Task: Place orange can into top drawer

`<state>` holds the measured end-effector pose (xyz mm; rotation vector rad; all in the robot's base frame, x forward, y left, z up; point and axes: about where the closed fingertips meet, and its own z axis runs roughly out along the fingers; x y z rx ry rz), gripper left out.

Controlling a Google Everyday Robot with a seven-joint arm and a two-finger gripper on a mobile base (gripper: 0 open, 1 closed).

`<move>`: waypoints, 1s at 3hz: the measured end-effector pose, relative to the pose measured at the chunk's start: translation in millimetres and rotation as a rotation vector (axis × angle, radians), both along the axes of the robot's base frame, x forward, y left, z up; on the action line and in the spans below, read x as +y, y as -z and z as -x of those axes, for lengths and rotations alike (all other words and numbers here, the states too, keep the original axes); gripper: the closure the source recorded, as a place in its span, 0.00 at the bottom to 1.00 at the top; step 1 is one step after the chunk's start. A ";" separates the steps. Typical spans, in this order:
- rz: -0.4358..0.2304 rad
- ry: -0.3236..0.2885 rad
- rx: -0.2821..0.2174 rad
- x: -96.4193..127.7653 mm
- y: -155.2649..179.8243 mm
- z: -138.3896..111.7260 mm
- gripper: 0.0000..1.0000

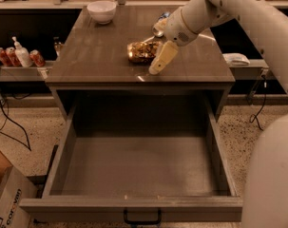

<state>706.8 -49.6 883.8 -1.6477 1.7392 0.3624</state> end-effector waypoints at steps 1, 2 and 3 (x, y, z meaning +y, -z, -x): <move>0.007 -0.016 0.025 3.2 9.0 -17.6 0.00; 0.005 -0.028 0.055 8.2 20.5 -30.2 0.00; -0.003 -0.029 0.084 11.8 30.1 -38.1 0.00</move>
Offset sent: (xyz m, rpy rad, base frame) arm 0.0503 0.0066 -0.0248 -0.0030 0.0816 0.0361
